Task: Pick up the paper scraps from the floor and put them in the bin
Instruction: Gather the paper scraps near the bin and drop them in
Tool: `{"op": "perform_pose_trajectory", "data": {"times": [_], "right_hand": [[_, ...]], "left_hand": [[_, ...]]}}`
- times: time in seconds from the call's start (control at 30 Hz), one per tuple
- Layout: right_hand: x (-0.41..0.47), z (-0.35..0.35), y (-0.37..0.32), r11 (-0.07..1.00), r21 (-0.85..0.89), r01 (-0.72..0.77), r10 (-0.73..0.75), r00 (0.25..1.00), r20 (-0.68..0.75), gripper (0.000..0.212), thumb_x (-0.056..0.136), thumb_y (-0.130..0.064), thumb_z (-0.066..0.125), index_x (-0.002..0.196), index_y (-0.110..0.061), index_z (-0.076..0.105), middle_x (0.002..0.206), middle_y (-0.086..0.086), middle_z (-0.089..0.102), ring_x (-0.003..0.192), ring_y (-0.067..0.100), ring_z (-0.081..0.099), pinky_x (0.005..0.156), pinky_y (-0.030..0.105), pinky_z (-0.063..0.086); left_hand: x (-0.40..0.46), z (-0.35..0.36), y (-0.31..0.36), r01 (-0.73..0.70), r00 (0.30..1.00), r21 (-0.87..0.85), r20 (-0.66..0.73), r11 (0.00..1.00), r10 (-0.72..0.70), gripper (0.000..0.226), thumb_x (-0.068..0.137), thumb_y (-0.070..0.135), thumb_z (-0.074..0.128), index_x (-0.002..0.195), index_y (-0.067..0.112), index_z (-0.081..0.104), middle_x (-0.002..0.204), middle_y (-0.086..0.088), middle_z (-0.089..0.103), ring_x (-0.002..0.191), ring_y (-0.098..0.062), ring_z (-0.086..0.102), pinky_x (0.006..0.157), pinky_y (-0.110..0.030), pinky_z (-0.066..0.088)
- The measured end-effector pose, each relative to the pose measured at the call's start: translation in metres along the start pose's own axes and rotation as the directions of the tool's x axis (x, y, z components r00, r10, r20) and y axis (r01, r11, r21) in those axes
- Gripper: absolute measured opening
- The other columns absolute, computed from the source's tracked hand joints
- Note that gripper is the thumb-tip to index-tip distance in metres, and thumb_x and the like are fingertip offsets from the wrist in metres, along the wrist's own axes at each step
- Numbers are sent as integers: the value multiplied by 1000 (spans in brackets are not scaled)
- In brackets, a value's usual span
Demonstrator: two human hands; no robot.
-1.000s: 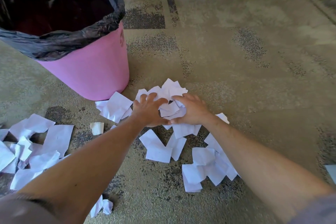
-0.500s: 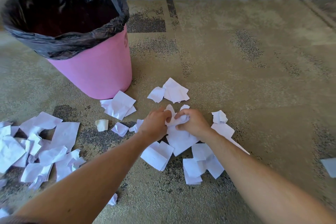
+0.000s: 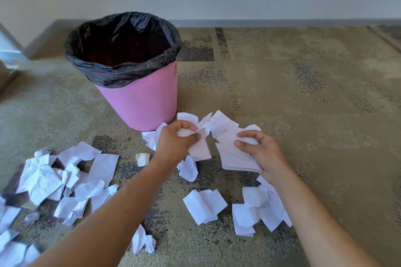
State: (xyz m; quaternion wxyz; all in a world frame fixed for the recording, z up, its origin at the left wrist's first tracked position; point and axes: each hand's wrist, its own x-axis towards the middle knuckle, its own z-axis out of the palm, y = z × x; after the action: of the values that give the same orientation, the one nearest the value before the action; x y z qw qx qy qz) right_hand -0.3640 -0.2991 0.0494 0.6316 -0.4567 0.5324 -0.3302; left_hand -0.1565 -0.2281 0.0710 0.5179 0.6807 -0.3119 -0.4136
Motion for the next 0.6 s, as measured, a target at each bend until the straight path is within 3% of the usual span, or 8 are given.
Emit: {"op": "perform_pose_trajectory", "data": {"times": [0.1, 0.17, 0.23, 0.33, 0.4, 0.5, 0.6], "right_hand": [[-9, 10, -44, 992, 64, 105, -105, 994, 0, 20, 76, -2, 76, 78, -22, 72, 102, 7, 68, 78, 20, 64, 55, 25, 54], [-14, 20, -80, 976, 104, 193, -197, 980, 27, 21, 77, 0, 74, 80, -20, 70, 94, 4, 68, 70, 14, 65, 52, 22, 53], [-14, 33, -115, 954, 126, 273, -280, 959, 44, 22, 77, 0, 74, 78, -21, 69, 92, 3, 69, 69, 11, 66, 54, 23, 55], [-2, 63, -160, 900, 145, 411, -413, 911, -16, 23, 74, -2, 78, 72, -24, 72, 102, 3, 70, 91, 23, 69, 73, 34, 59], [9, 89, -182, 851, 151, 504, -495, 864, -92, 24, 73, -1, 79, 73, -23, 70, 96, -3, 70, 94, 16, 69, 81, 33, 58], [29, 134, -204, 821, 65, 567, -553, 818, -158, 22, 74, -2, 77, 77, -22, 69, 84, -16, 66, 73, -10, 61, 73, 17, 53], [53, 174, -212, 794, -116, 597, -608, 779, -155, 18, 80, -7, 70, 83, -25, 71, 93, -13, 67, 86, 1, 62, 75, 20, 53]], "left_hand": [[-11, -15, 40, -60, 998, -132, -14, 989, 59, 25, 81, 1, 75, 73, 22, 64, 86, -7, 70, 77, -24, 66, 70, -47, 57], [-15, -26, 67, -126, 992, -199, -36, 972, 121, 24, 82, 0, 74, 76, 19, 62, 83, -7, 70, 73, -22, 68, 62, -36, 58], [-14, -38, 92, -185, 982, -229, -81, 956, 171, 24, 82, -1, 74, 77, 19, 61, 79, -4, 71, 72, -21, 70, 59, -31, 57], [-5, -61, 126, -283, 953, -228, -178, 932, 246, 21, 81, -3, 73, 81, 14, 61, 87, -10, 69, 80, -23, 71, 67, -33, 59], [7, -78, 147, -334, 927, -214, -253, 918, 278, 21, 82, -4, 71, 80, 13, 61, 83, -9, 69, 73, -20, 70, 60, -30, 59], [38, -100, 167, -340, 885, -147, -384, 929, 264, 20, 79, -2, 72, 78, 15, 61, 83, -9, 69, 72, -21, 69, 66, -37, 62], [70, -117, 173, -269, 874, -86, -440, 959, 206, 18, 72, 7, 71, 80, 18, 59, 82, -6, 66, 75, -27, 70, 78, -49, 61]]}}
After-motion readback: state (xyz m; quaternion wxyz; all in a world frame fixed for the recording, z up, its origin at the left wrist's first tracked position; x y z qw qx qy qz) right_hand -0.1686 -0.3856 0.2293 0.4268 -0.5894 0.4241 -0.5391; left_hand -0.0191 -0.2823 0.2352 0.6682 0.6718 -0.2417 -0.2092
